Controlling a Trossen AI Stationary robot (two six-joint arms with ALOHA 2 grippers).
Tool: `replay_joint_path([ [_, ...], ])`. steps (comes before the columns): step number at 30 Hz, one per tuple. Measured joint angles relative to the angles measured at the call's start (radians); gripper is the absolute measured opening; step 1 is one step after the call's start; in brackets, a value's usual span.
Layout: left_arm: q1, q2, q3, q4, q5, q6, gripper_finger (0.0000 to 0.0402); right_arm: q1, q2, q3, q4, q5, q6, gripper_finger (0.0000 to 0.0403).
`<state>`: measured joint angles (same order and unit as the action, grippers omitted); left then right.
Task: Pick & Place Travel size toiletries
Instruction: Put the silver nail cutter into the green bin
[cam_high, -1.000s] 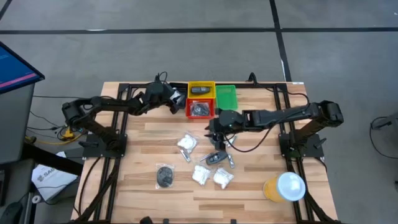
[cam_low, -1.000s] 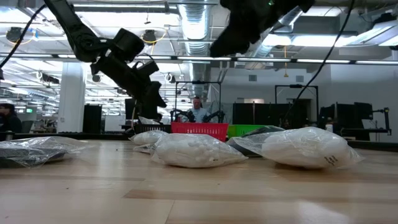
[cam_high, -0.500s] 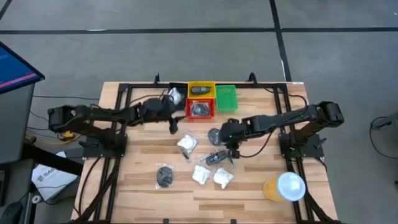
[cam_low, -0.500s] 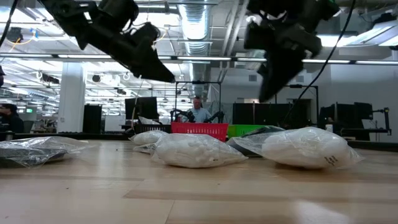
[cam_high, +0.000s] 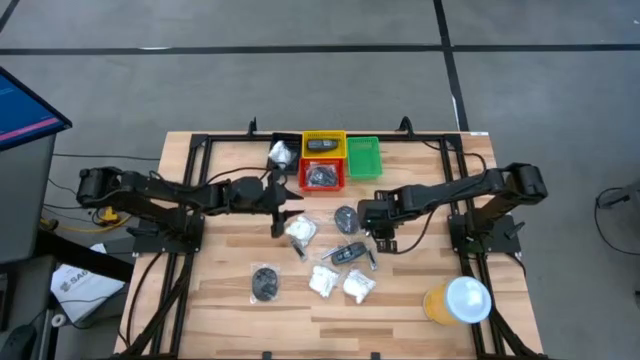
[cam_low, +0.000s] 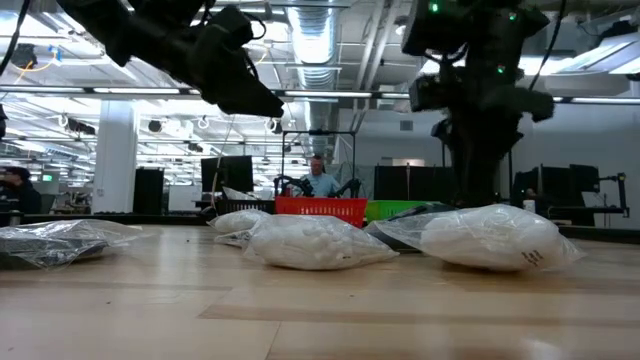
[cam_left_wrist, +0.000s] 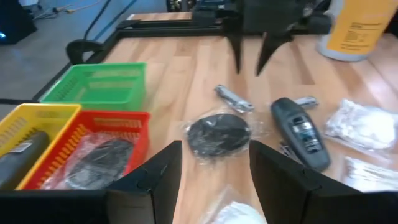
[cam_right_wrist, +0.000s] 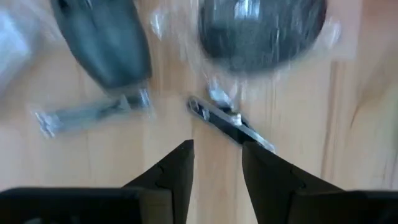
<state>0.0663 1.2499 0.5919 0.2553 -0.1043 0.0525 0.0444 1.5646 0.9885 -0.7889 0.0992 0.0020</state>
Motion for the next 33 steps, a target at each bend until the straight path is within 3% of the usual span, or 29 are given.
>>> replay_joint_path([
  [14,-0.072,0.0,0.0,0.017,0.0,-0.036,0.0177,-0.038,0.176,0.002,0.012,0.045,-0.12,0.0122],
  [33,-0.074,0.0,0.0,0.025,0.0,-0.035,0.0177,-0.062,0.181,0.054,0.015,0.066,-0.2,0.0113],
])
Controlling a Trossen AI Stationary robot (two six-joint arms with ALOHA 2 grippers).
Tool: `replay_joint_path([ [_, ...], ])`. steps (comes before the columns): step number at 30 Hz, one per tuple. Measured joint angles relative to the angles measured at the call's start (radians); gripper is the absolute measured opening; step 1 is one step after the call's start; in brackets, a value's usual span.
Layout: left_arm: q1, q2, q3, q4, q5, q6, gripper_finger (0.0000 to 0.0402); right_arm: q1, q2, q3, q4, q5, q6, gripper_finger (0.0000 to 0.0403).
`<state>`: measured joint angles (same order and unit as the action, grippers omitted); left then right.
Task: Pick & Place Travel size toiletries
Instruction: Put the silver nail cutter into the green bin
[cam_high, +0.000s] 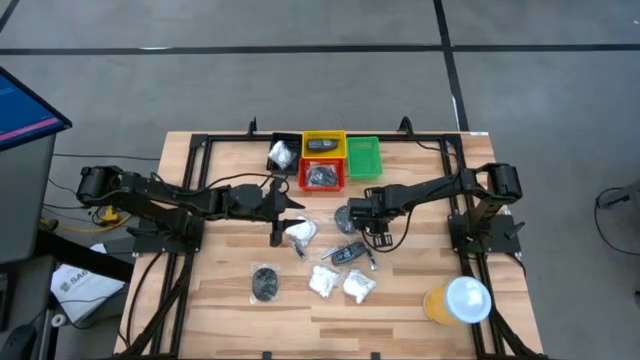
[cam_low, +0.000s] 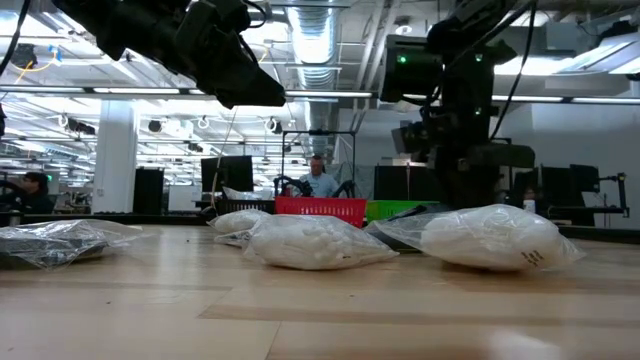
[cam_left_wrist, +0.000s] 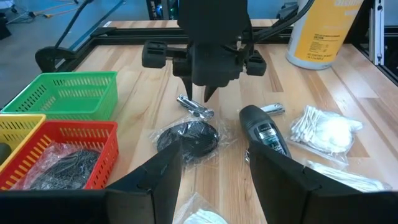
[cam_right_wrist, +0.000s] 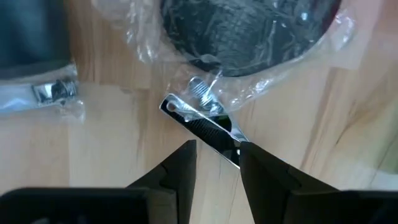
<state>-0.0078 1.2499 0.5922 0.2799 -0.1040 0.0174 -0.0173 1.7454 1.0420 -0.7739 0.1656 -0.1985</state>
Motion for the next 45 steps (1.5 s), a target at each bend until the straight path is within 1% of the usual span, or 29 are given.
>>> replay_joint_path([
  [11,0.001,0.0,0.0,-0.002,0.0,0.0,0.0177,-0.044,0.008,0.0,0.021,0.001,-0.139,0.0113],
  [20,0.001,0.0,0.0,-0.004,0.0,0.0,0.0177,-0.05,0.008,0.0,0.023,-0.003,-0.219,0.0114],
  [24,0.001,0.0,0.0,-0.004,0.0,0.0,0.0177,-0.049,0.008,0.0,0.009,-0.004,-0.221,0.0131],
  [31,0.001,0.0,0.0,-0.004,0.0,0.003,0.0177,-0.049,0.009,0.0,0.007,-0.006,-0.221,0.0189],
  [34,0.001,0.0,0.0,-0.004,0.0,0.003,0.0177,-0.049,0.016,0.0,0.012,-0.007,-0.228,0.0207],
  [39,0.001,0.0,0.0,-0.005,0.0,0.003,0.0177,-0.049,0.063,0.002,0.03,-0.008,-0.232,0.0216],
  [43,0.001,0.0,0.0,-0.011,0.001,0.003,0.0177,-0.046,0.1,0.007,0.023,-0.004,-0.247,0.0216],
  [45,0.001,0.0,0.0,-0.01,0.001,0.003,0.0177,-0.042,0.111,0.009,0.02,-0.001,-0.249,0.0209],
])
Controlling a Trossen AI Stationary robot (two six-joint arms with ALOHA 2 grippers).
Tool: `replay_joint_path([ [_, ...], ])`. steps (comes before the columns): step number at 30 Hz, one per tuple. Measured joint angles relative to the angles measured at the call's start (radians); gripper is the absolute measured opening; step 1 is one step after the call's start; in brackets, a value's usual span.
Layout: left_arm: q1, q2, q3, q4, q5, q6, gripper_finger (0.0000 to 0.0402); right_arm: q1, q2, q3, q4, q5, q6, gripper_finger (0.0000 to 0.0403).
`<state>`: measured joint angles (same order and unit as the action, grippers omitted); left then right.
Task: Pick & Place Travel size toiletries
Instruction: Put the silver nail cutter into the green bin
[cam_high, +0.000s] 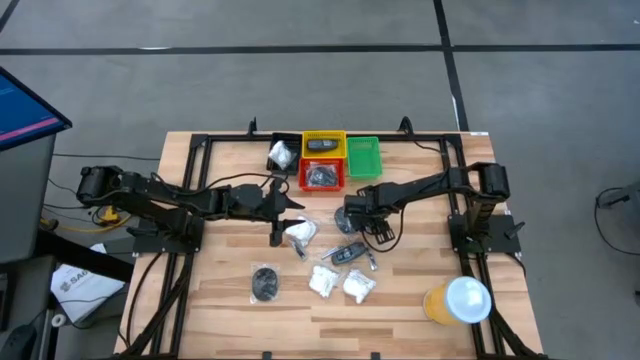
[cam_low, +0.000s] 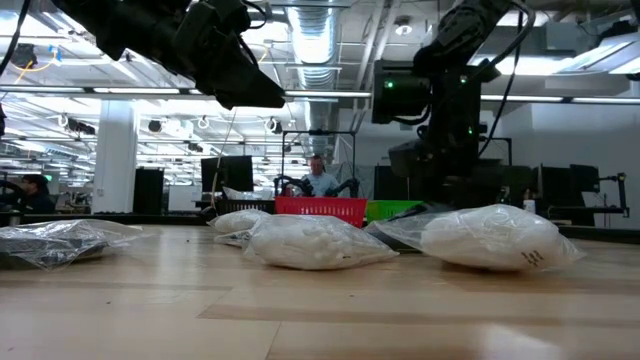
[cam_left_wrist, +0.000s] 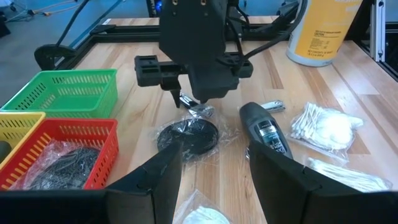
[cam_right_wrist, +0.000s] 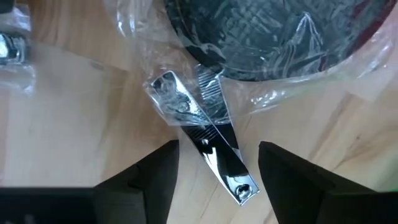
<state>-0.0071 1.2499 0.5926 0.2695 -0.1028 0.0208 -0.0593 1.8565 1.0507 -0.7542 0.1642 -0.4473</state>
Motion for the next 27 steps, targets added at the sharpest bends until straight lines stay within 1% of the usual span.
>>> replay_joint_path([
  [2,0.0,0.0,0.0,-0.001,0.0,0.0,0.0177,0.0,0.002,-0.001,-0.004,-0.001,0.002,0.019],
  [4,0.0,0.0,0.0,0.0,0.0,0.0,0.0177,0.0,0.002,-0.002,-0.005,-0.005,0.011,0.0159],
  [9,0.0,0.0,0.0,0.0,0.0,0.0,0.0177,0.0,-0.004,-0.004,-0.004,-0.016,0.037,0.0047],
  [10,0.0,0.0,0.0,0.0,0.0,0.0,0.0177,0.0,-0.003,-0.003,0.002,-0.012,0.037,0.0033],
  [15,0.0,0.0,0.0,0.0,0.0,0.0,0.0177,-0.001,-0.001,0.0,0.004,-0.002,0.072,0.0038],
  [19,0.0,0.0,0.0,0.0,0.0,0.0,0.0177,-0.001,0.003,0.042,-0.051,-0.005,0.116,0.0039],
  [27,0.0,0.0,0.0,-0.001,0.0,-0.001,0.0177,-0.016,0.007,0.129,-0.154,-0.009,0.137,0.0039],
])
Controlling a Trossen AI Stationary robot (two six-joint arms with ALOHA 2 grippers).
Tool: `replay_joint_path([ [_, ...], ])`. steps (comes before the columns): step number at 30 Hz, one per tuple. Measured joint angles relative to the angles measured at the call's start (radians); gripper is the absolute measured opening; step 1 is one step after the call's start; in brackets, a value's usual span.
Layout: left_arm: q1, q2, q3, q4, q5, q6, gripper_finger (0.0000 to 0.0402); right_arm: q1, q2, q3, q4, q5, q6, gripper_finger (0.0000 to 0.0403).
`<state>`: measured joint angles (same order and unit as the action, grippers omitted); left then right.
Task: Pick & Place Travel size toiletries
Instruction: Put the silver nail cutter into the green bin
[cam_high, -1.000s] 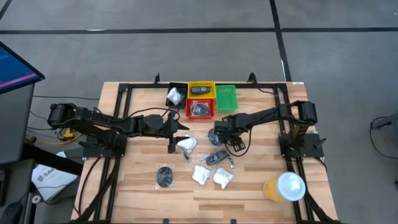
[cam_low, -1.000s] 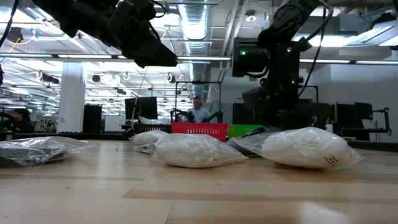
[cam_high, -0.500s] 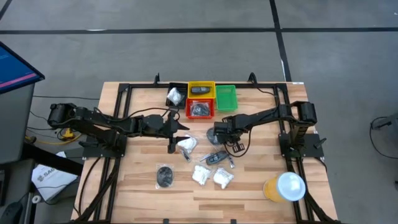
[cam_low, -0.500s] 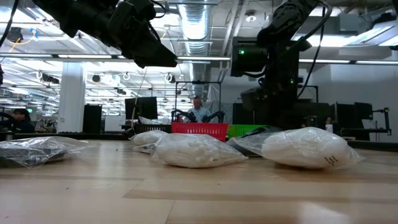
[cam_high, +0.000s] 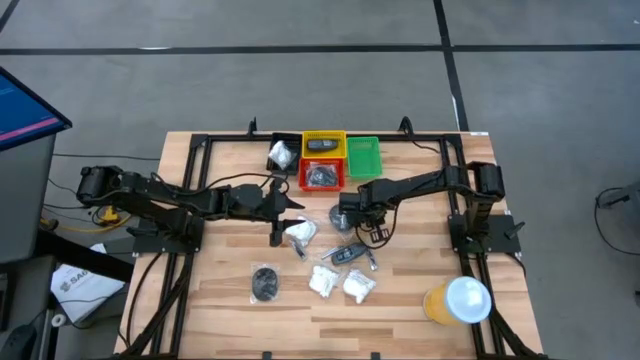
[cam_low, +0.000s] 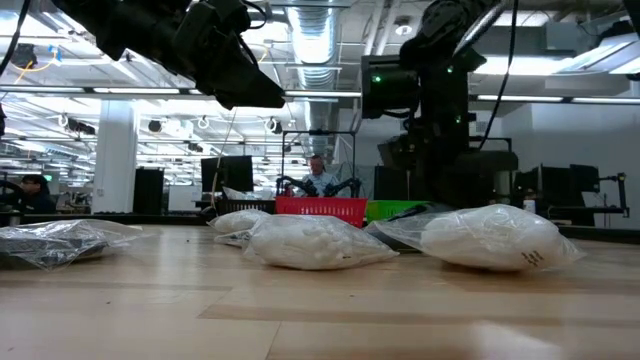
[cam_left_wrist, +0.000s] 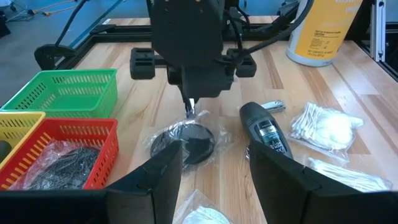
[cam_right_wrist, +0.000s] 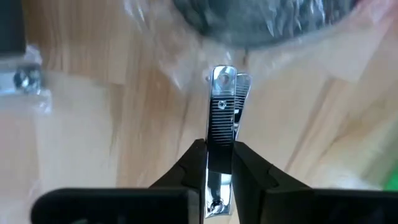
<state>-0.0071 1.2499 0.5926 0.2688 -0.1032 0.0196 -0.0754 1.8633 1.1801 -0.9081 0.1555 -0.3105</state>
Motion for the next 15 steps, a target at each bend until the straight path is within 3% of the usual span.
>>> replay_joint_path([
  [7,0.0,0.0,0.0,0.0,0.0,-0.001,0.0177,-0.048,-0.033,0.063,-0.075,0.028,0.005,0.0039],
  [15,-0.001,0.0,0.0,0.0,0.0,-0.001,0.0177,-0.147,-0.183,0.061,-0.058,0.03,0.004,0.0039],
])
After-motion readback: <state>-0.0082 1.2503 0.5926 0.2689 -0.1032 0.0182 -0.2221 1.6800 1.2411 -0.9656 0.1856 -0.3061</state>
